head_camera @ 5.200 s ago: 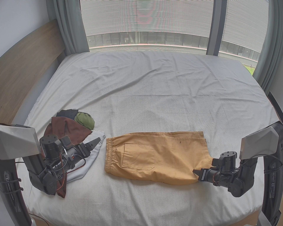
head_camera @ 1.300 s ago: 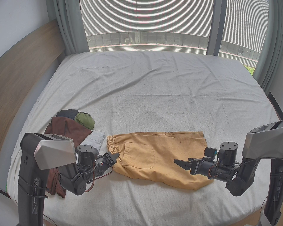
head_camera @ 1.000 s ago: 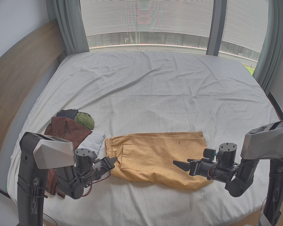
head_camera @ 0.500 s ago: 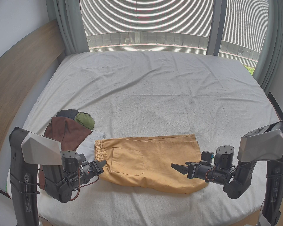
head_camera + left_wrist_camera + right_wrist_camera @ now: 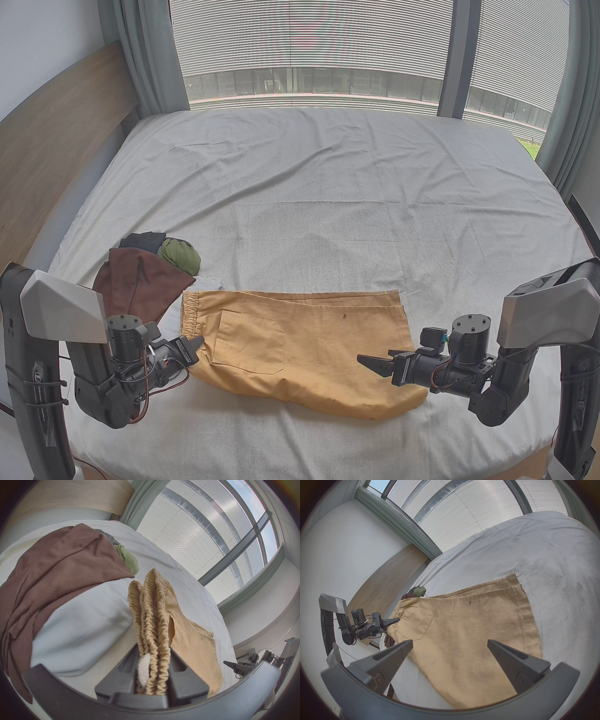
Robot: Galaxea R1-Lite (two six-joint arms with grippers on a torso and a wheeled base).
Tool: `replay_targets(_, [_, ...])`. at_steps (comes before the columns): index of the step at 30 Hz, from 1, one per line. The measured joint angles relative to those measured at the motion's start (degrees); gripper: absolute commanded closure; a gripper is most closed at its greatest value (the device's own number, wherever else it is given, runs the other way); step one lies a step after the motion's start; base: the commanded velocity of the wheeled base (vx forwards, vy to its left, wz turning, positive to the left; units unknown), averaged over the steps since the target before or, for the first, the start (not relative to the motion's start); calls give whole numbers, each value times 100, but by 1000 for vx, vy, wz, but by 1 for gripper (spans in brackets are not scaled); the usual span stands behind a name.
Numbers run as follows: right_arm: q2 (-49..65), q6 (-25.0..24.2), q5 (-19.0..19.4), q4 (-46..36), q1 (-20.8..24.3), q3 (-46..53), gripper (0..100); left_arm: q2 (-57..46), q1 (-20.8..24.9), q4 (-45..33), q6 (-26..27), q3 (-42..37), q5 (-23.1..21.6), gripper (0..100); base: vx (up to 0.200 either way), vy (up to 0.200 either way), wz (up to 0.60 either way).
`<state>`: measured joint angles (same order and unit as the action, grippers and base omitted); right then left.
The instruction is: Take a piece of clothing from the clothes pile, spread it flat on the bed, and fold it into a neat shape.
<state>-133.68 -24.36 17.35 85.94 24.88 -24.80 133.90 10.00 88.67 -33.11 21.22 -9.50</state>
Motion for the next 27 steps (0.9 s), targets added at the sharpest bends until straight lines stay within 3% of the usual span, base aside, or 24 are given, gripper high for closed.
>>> replay_targets(11, [-11, 2, 0, 17, 13, -6, 0, -77, -77, 0, 194, 10, -87, 100, 0, 0, 0])
replay_targets(27, [59, 0, -9, 219, -71, -32, 0, -144, 1136, -46, 152, 903, 244, 100, 0, 0, 0])
